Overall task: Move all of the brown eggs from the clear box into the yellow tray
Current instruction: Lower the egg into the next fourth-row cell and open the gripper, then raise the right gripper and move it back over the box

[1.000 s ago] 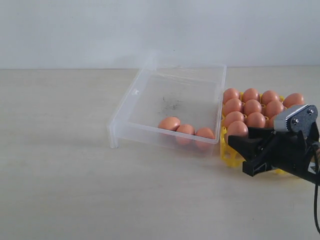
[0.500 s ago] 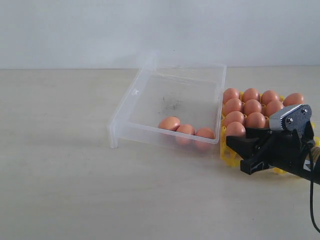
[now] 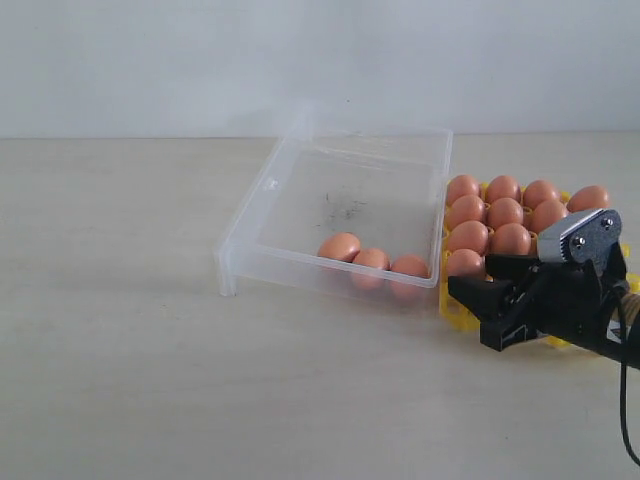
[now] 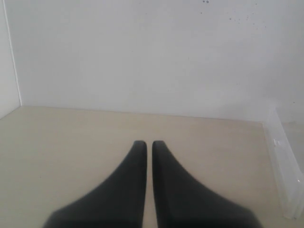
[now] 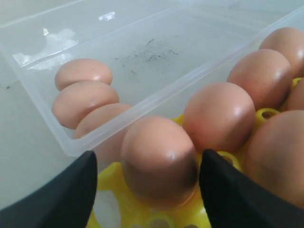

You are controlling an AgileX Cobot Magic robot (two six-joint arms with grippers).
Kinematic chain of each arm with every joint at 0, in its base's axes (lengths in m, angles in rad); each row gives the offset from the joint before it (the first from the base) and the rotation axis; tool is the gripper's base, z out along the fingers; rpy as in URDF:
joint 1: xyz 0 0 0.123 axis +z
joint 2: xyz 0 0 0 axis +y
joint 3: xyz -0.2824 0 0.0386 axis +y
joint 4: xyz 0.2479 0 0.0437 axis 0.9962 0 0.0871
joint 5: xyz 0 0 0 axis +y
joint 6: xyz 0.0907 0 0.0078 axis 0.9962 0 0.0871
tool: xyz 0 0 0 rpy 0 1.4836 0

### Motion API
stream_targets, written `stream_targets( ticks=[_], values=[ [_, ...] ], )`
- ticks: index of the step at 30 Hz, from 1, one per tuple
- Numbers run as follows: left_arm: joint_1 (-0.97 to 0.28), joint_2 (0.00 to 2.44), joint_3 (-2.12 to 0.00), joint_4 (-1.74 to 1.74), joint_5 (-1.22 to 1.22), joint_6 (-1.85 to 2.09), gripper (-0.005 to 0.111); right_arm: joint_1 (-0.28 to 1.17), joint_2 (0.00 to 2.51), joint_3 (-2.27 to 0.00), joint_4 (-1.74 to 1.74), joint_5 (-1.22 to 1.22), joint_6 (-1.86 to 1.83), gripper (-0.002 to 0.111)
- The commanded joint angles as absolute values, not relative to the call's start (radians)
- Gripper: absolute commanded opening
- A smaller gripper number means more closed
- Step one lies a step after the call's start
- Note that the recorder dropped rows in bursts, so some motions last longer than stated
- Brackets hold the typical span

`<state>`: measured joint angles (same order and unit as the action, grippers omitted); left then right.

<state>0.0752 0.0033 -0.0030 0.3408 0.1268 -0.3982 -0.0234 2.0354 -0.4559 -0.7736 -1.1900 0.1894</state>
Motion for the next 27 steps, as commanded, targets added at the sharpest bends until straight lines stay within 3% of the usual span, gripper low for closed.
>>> stream_targets(
  ticks=[1, 4, 5, 8, 10, 14, 21, 24, 27],
  values=[
    [0.07, 0.0, 0.0, 0.339, 0.129, -0.399, 0.004, -0.029, 2.018, -0.45, -0.763, -1.221, 0.187, 0.059],
    [0.07, 0.0, 0.0, 0.339, 0.129, -0.399, 0.004, -0.029, 1.937, -0.417, -0.744, -1.221, 0.187, 0.058],
    [0.07, 0.0, 0.0, 0.339, 0.129, -0.399, 0.004, -0.029, 1.874, -0.387, -0.736, -1.221, 0.187, 0.051],
    [0.07, 0.0, 0.0, 0.339, 0.129, -0.399, 0.004, -0.018, 1.777, -0.351, -0.798, -1.13, 0.252, 0.0],
    [0.07, 0.0, 0.0, 0.339, 0.129, -0.399, 0.004, 0.036, 1.784, -0.383, -0.765, -0.914, 0.317, 0.0],
    [0.07, 0.0, 0.0, 0.339, 0.129, -0.399, 0.004, 0.138, 1.806, -0.478, -0.762, -0.723, 0.341, 0.0],
    [0.07, 0.0, 0.0, 0.339, 0.129, -0.399, 0.004, 0.14, 1.725, -0.445, -0.985, -1.102, 0.502, 0.0],
    [0.07, 0.0, 0.0, 0.339, 0.129, -0.399, 0.004, 0.162, 1.647, -0.561, -1.084, -0.809, 0.987, 0.0],
    [0.07, 0.0, 0.0, 0.339, 0.129, -0.399, 0.004, 0.249, 1.627, -0.751, -1.744, -0.468, 1.706, 0.002]
  ],
)
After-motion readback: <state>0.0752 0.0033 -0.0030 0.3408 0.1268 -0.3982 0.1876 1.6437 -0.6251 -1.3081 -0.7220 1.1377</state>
